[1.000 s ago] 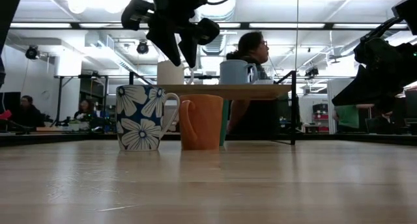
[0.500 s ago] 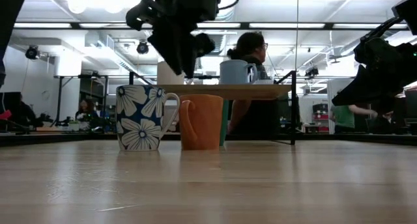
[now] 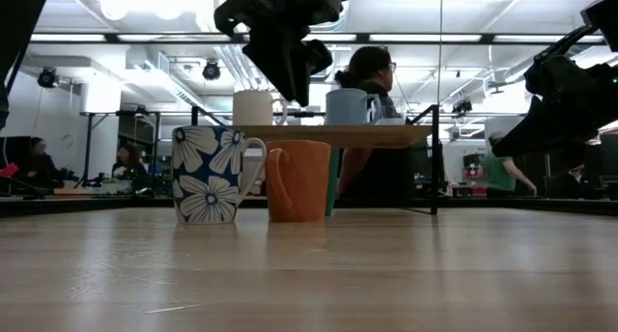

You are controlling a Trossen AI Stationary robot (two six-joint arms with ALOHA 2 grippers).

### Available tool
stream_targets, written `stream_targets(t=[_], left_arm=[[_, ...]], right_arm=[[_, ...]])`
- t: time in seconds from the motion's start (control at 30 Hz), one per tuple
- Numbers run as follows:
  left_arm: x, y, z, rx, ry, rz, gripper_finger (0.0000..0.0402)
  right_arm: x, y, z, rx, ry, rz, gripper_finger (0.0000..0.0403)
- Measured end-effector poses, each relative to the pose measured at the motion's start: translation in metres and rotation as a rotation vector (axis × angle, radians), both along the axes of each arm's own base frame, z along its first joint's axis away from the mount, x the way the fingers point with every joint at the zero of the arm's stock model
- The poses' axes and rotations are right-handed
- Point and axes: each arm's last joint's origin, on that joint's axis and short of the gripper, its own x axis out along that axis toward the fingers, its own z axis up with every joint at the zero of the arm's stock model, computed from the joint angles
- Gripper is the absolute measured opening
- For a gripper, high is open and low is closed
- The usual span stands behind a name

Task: Stack small to large cups/mugs on shelf
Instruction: Put the orange mug on the shelf

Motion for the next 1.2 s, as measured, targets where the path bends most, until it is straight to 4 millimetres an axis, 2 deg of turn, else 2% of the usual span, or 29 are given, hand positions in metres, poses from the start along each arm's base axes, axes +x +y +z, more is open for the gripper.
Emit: stream_targets(t=[0.2, 0.67, 0.93, 1.2], left_arm=[[-0.003, 0.0, -0.004, -0.004, 0.055, 0.0, 0.0129], [-0.003, 0.0, -0.004, -0.015, 0.05, 0.033, 0.0129], [-0.004, 0.0, -0.015, -0.029, 0.076, 0.072, 0.0129], [-0.001, 0.0, -0.017, -0.029, 0.048, 0.077, 0.0129]], right_arm=[[0.0, 0.0, 0.0, -0.001, 0.001, 0.0, 0.0008], [0.0, 0.0, 0.0, -0.002, 0.001, 0.001, 0.0008], [0.0, 0.0, 0.0, 0.001, 0.0, 0.0, 0.0008], [0.0, 0.0, 0.0, 0.004, -0.001, -0.001, 0.0008]])
